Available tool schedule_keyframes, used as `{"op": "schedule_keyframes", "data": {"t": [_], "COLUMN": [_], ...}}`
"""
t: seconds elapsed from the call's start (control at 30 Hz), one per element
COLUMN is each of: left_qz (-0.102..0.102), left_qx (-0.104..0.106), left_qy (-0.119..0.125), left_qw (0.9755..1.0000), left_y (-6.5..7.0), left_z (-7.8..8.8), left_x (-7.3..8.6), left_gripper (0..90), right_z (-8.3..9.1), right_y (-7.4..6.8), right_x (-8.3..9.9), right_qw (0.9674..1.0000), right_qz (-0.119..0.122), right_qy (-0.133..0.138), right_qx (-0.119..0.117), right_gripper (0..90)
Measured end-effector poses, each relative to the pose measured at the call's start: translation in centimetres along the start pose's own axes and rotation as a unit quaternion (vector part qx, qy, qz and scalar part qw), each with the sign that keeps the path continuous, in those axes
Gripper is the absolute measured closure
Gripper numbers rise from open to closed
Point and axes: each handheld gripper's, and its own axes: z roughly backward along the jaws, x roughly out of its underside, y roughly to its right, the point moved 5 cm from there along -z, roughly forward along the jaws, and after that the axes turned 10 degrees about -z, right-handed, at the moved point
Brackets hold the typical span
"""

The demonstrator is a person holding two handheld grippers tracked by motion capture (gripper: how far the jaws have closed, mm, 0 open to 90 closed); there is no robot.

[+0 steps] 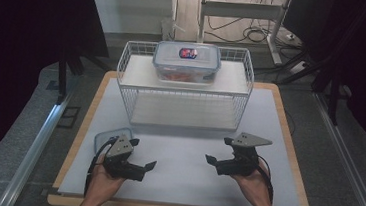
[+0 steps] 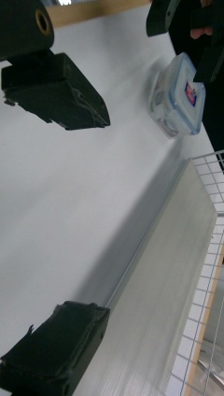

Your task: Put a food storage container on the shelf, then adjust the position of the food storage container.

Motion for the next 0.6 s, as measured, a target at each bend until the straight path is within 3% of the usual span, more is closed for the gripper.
{"op": "schedule_keyframes", "data": {"t": [0.27,0.47,0.6], "left_qz": [0.017,0.031,0.051], "left_qx": [-0.003,-0.039,-0.071], "left_qy": [-0.019,-0.051,-0.057], "left_qw": [0.9997,0.9975,0.9946], "left_y": [-0.3,-1.6,-3.1], "left_z": [-0.2,0.6,1.7], "left_x": [0.5,1.6,2.2], "left_gripper": [4.9,2.3,7.7], "right_z": [-0.1,0.0,-0.2], "right_y": [0.9,0.9,1.2], "right_x": [2.6,2.5,2.8], "right_qw": [0.9995,0.9996,0.9994], "right_qz": [-0.016,-0.015,-0.014], "right_qy": [-0.024,-0.019,-0.023], "right_qx": [0.011,0.015,0.022], "right_gripper": [8.2,8.2,8.9]}}
